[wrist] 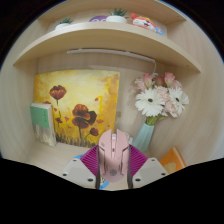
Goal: Arrange mouse
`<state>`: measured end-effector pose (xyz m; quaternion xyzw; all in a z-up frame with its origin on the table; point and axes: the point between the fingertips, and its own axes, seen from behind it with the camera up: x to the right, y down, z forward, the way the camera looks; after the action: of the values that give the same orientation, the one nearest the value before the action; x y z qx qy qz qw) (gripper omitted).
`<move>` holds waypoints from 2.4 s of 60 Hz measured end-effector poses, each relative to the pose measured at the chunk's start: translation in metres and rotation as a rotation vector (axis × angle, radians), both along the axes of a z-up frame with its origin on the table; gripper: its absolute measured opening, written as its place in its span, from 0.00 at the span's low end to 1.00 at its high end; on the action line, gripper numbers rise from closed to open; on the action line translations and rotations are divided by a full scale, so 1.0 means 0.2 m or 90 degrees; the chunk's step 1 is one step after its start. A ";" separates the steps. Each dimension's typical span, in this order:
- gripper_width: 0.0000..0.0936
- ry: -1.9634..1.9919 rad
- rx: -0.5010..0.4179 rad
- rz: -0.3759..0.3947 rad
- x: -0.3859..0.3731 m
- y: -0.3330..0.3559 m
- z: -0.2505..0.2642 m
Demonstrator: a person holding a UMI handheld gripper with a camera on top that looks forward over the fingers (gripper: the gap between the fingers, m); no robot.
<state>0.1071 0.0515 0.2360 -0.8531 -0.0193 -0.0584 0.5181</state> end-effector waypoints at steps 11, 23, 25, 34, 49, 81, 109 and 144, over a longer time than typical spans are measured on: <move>0.39 0.026 -0.034 0.044 -0.32 0.14 -0.16; 0.39 0.050 -0.140 0.071 -0.51 0.19 -0.69; 0.39 0.053 -0.154 0.070 -0.51 0.18 -0.78; 0.39 0.070 -0.207 0.046 -0.47 0.18 -1.08; 0.39 0.079 -0.228 0.036 -0.42 0.18 -1.22; 0.73 0.063 -0.184 0.023 -0.48 0.16 -0.75; 0.74 0.075 -0.096 0.047 -0.83 -0.39 -0.18; 0.74 0.074 -0.086 0.057 -0.90 -0.59 -0.12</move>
<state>-0.0726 -0.0664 0.2115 -0.8863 -0.0314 0.0159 0.4618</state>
